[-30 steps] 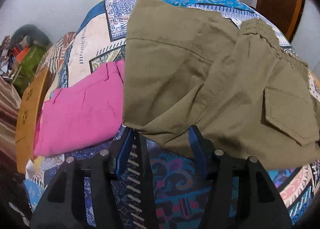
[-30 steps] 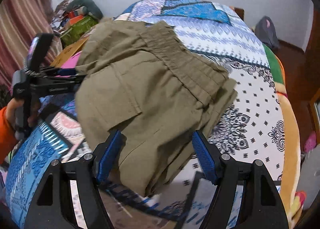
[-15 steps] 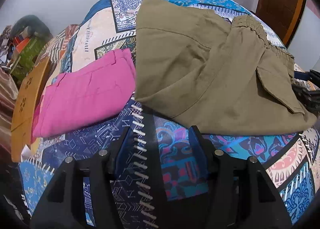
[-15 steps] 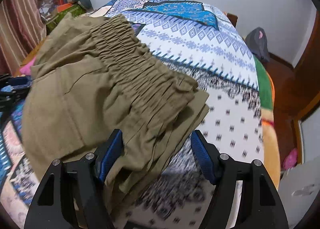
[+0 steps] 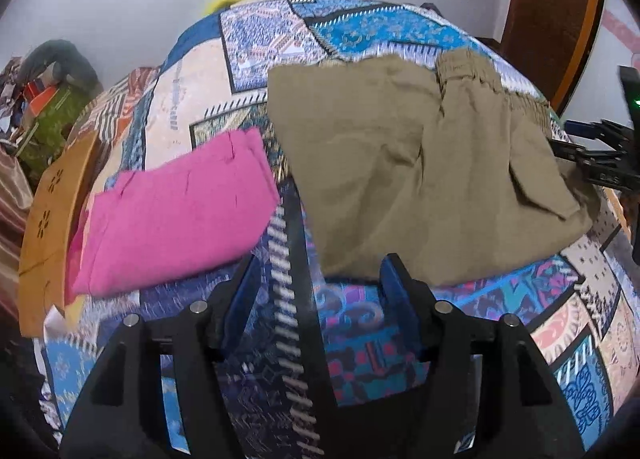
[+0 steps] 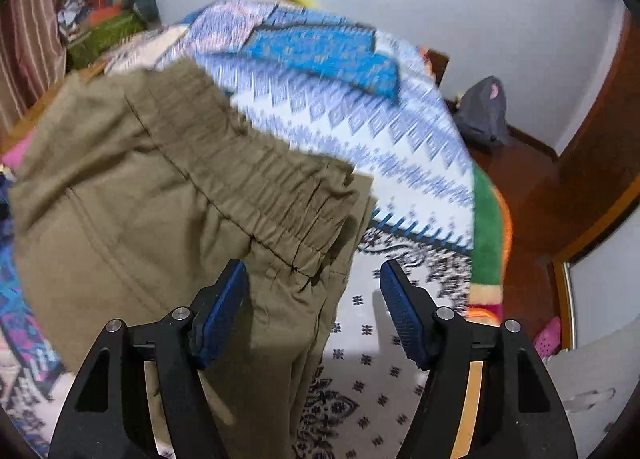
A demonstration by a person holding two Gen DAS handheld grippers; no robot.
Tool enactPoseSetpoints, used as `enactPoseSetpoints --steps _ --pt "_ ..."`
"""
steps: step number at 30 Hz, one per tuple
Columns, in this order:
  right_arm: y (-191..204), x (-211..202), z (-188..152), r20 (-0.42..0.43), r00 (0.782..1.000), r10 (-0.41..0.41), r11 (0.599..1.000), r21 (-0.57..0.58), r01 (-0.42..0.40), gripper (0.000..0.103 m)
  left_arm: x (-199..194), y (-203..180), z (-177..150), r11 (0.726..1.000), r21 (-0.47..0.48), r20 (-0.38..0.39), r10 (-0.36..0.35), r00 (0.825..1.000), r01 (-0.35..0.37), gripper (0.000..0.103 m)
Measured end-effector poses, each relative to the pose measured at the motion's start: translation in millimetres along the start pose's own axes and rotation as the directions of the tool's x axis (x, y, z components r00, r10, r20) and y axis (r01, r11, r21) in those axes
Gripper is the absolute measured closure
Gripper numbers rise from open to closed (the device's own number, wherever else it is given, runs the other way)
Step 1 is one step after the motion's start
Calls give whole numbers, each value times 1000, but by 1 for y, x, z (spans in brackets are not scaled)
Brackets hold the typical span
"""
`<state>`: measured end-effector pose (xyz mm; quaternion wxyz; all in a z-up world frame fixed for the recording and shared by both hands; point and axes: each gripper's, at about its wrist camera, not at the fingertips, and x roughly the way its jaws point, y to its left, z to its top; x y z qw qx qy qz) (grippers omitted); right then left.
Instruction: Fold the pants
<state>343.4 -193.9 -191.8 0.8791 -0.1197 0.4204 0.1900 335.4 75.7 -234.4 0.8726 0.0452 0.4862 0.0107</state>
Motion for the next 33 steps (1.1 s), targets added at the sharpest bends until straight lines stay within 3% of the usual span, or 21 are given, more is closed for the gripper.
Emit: enactPoseSetpoints --steps 5,8,13,18,27,31,33 --pt "-5 -30 -8 31 999 28 997 69 -30 33 8 9 27 1000 -18 26 -22 999 23 37" --pt "-10 -33 -11 41 998 53 994 93 -56 31 21 15 37 998 -40 16 -47 999 48 28" --pt "-7 -12 -16 -27 999 42 995 96 -39 29 49 11 41 997 -43 -42 -64 997 63 26" --pt "-14 18 -24 -117 985 127 981 162 -108 29 63 4 45 996 -20 -51 -88 995 87 26" --pt "-22 41 -18 -103 974 204 962 207 -179 29 73 -15 58 992 61 -44 -107 993 110 26" --pt "-20 45 -15 -101 971 218 959 204 -195 29 72 -13 60 989 35 -35 -146 989 147 38" --pt "-20 45 -15 -94 968 235 955 206 -212 35 70 -13 61 987 17 -26 -160 987 160 47"
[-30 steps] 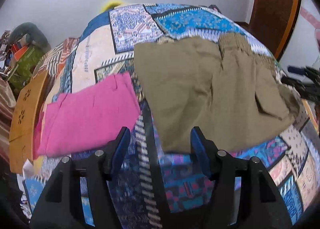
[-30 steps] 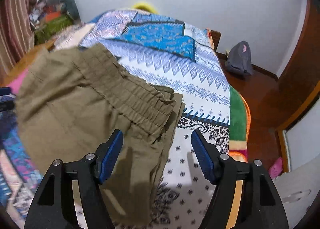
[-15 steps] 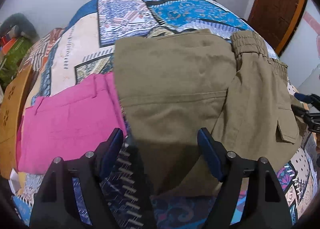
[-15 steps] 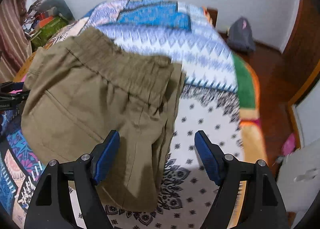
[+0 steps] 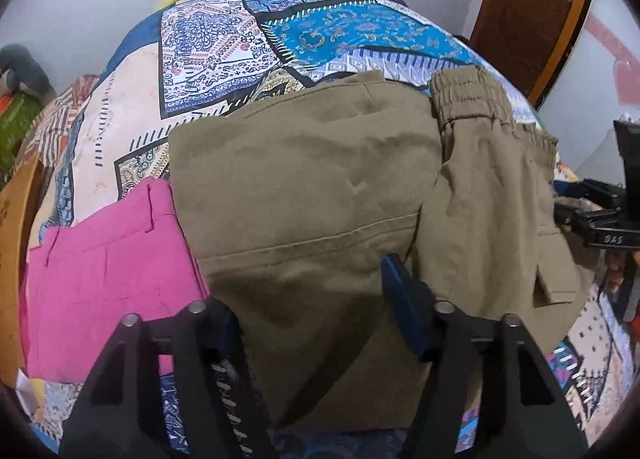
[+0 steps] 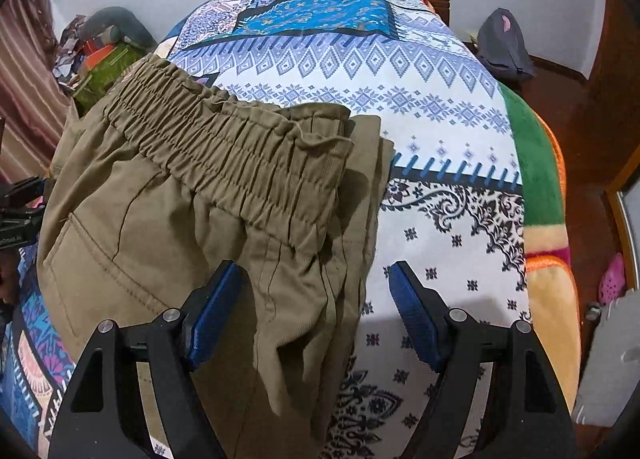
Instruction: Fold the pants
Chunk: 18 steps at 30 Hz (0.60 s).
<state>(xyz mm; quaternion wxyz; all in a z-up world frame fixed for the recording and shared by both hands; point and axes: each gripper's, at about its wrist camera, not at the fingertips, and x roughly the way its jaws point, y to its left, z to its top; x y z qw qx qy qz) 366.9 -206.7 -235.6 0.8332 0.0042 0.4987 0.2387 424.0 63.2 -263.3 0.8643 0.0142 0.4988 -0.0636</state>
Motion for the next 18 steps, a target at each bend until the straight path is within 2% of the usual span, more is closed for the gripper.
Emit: enactPoseSetpoints --steps 1,2,3,7,8,9,12,18 --pt "0 -1 0 3 1000 15 1000 4 -15 39 0 -1 0 1000 -5 6 1 1000 -1 54" --pt "0 -2 -1 4 1000 31 999 12 -31 47 -1 -2 1 1000 -4 12 6 1000 -6 60" --pt "0 -2 -1 5 1000 30 999 18 -30 51 -3 -6 1 1000 4 19 17 1000 -17 62" --pt "3 -8 -3 21 1000 14 1000 13 -14 65 -9 -15 1 998 30 42 46 998 -47 87" --pt "3 -10 -3 28 1000 9 1000 12 -9 72 -12 -17 0 998 36 52 50 997 -52 92" --pt "3 -14 -2 37 999 5 1000 8 -5 78 -16 -18 0 998 39 61 50 997 -52 94" --pt "5 -28 -2 67 998 8 1000 4 -9 87 -25 -22 -1 997 51 74 55 996 -59 97" --pt "13 -58 -2 103 994 30 1000 -3 -30 90 -47 -26 -4 998 26 100 49 994 -52 99"
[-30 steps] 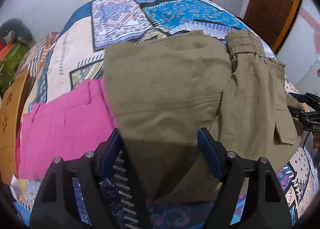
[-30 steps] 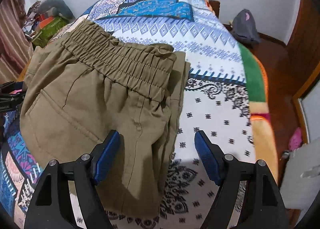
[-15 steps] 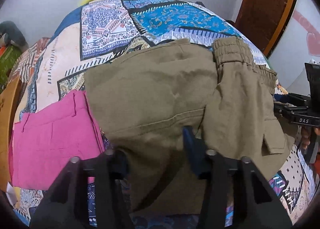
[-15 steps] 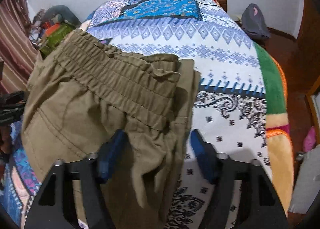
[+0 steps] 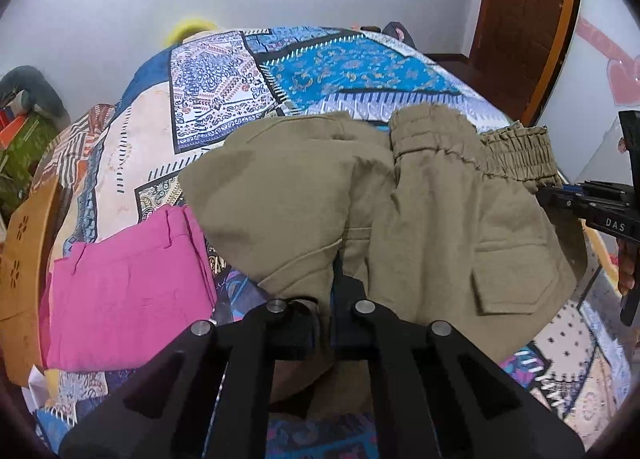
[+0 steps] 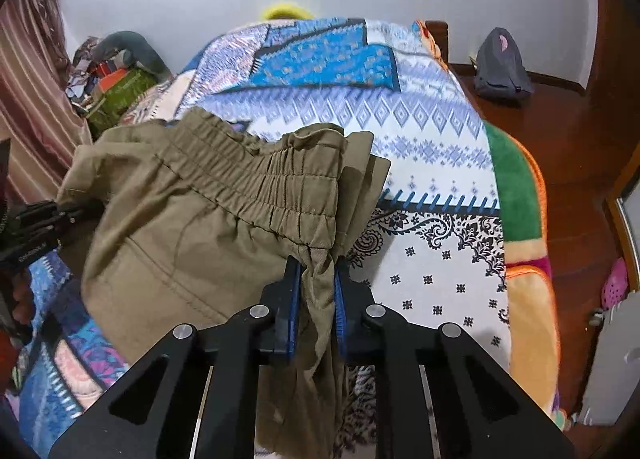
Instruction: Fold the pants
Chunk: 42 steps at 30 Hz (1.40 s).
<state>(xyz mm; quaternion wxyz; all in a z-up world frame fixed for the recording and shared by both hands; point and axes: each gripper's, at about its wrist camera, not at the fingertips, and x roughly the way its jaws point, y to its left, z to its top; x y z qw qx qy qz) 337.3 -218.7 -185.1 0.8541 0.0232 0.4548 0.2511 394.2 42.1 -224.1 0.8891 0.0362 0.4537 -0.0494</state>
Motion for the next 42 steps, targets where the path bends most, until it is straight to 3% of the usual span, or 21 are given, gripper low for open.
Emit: enactPoseSetpoints --steps 9,15,26,33,37,42 --pt "35 -39 11 46 999 18 997 -72 -14 92 -47 3 -3 1000 -19 40 3 999 -3 100" --pt "70 -48 25 77 996 37 992 -120 -28 92 -83 28 -8 998 -48 79 39 996 -35 100" --pt "157 -10 66 88 988 125 979 -173 -108 92 -127 123 -9 979 -140 122 167 978 -149 100" --pt "221 36 86 77 982 172 963 -222 -151 92 -116 211 -16 953 -271 79 163 983 -136 100" --pt "249 72 85 30 985 169 955 -252 -156 92 -91 260 -27 935 -337 21 123 992 -109 100" --pt "266 129 75 -62 985 164 950 -260 -174 92 -42 298 -51 925 -350 -93 120 988 -146 100"
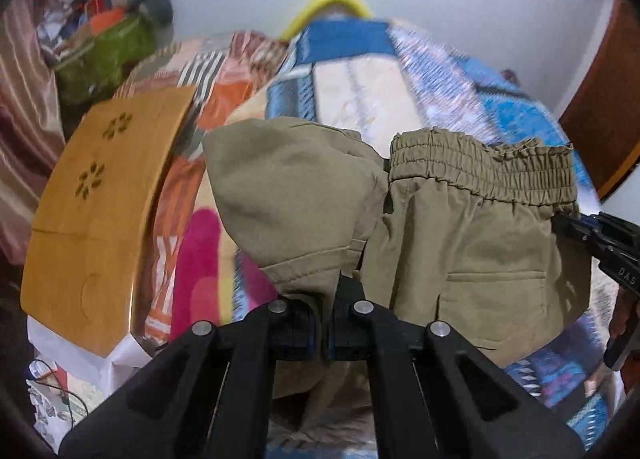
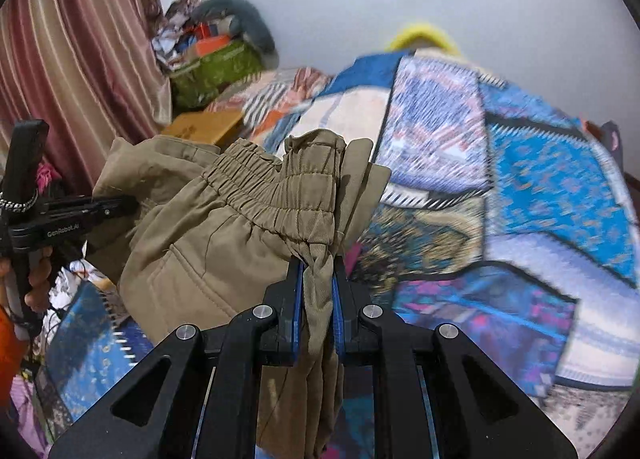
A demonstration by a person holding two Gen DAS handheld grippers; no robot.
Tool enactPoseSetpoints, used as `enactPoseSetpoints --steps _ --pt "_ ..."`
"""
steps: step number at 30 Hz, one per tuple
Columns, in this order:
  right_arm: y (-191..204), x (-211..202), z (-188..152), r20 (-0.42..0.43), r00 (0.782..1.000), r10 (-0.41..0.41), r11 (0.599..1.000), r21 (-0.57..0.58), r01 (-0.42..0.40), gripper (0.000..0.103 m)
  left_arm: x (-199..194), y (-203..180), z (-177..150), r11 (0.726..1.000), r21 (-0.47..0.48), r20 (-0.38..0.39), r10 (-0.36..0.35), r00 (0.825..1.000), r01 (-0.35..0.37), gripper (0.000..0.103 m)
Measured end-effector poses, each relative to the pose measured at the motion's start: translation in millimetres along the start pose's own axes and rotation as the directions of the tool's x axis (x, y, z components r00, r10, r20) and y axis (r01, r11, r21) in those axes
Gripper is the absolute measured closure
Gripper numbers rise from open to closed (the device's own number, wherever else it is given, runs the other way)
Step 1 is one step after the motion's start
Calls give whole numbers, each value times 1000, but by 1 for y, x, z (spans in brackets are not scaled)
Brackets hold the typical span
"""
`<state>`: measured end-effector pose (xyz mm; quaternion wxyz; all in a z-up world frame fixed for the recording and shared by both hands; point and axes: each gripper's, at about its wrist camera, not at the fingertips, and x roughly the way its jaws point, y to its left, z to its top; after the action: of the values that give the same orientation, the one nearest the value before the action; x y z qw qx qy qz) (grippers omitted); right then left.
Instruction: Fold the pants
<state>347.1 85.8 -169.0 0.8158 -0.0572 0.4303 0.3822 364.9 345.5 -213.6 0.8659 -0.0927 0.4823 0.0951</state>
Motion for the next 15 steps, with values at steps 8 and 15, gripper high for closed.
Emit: enactPoseSetpoints --steps 8,15 --pt "-11 41 -7 -76 995 -64 997 -40 61 91 52 34 -17 999 -44 -74 0 997 -3 82" --pt "-10 50 -14 -106 990 -94 994 -65 87 88 56 43 -22 997 -60 -81 36 996 -41 74"
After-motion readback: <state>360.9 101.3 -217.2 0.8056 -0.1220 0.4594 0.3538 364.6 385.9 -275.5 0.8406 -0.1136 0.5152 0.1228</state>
